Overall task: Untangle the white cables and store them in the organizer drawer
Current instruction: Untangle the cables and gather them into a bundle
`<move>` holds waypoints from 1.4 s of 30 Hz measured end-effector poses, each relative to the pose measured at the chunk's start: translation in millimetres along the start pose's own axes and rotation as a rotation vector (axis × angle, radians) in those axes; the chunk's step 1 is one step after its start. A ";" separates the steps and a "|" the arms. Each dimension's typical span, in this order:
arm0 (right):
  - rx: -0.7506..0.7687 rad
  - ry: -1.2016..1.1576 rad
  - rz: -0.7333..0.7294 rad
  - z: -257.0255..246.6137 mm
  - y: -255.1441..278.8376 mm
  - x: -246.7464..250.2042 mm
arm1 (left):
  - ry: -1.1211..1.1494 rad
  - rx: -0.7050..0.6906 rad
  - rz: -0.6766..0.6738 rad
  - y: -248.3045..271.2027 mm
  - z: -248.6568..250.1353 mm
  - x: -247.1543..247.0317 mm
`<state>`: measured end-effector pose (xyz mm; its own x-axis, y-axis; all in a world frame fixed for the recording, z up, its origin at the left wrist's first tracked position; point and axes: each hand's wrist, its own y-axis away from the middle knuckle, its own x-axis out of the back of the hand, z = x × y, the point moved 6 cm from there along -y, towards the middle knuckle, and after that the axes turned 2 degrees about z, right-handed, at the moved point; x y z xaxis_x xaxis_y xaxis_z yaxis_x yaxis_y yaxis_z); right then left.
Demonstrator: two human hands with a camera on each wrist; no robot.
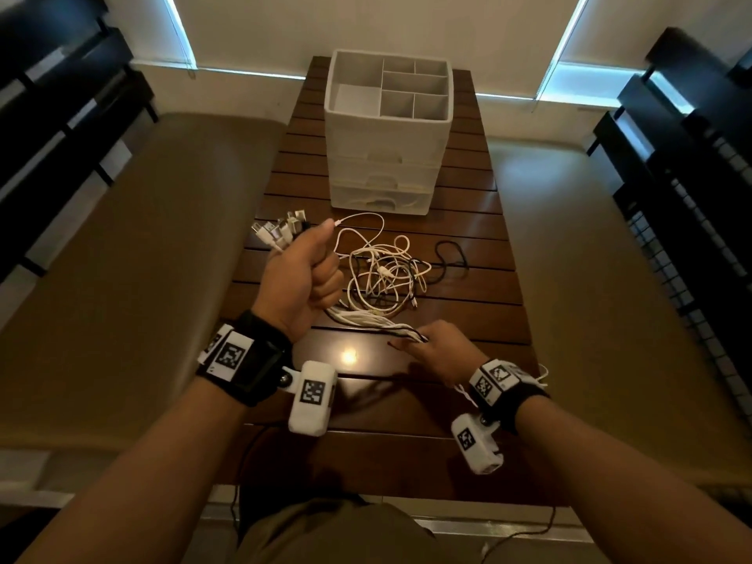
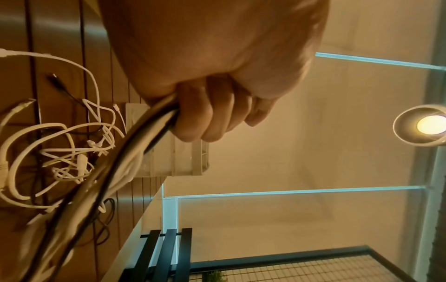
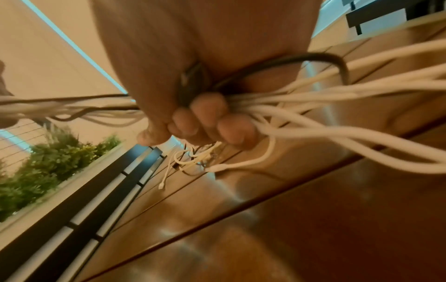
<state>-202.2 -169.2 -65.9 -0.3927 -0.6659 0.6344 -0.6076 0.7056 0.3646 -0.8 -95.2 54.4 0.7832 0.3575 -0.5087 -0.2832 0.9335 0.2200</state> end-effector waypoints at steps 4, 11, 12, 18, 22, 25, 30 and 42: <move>-0.107 -0.390 -0.060 11.3 -6.8 -19.5 | 0.026 0.008 -0.007 -6.7 -5.1 2.2; 0.030 -0.027 0.160 8.9 -23.8 -14.0 | 0.061 0.004 0.037 -12.0 -0.6 19.2; 0.023 0.030 0.135 8.3 -25.1 -18.5 | 0.057 0.006 0.043 -12.7 -1.0 20.5; 0.050 0.219 0.144 6.3 -27.9 -24.2 | 0.016 0.021 0.082 -19.0 -7.3 26.8; 0.079 -0.024 -0.112 -11.3 -22.2 -11.1 | -0.003 0.023 0.129 -22.3 -6.5 38.2; 0.115 -0.109 0.019 -32.9 -31.8 35.2 | -0.014 0.040 0.159 -22.5 -9.1 49.1; 0.274 0.082 0.487 -72.6 -72.8 99.6 | -0.042 0.078 0.179 -20.7 -21.5 56.3; 0.264 0.294 0.504 -118.5 -112.2 95.5 | -0.151 0.027 0.140 -10.2 -21.9 42.4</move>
<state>-89.7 -283.3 34.6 -0.4919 -0.1472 0.8581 -0.5623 0.8062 -0.1840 23.2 -89.0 12.3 0.8118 0.4735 -0.3418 -0.3816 0.8731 0.3034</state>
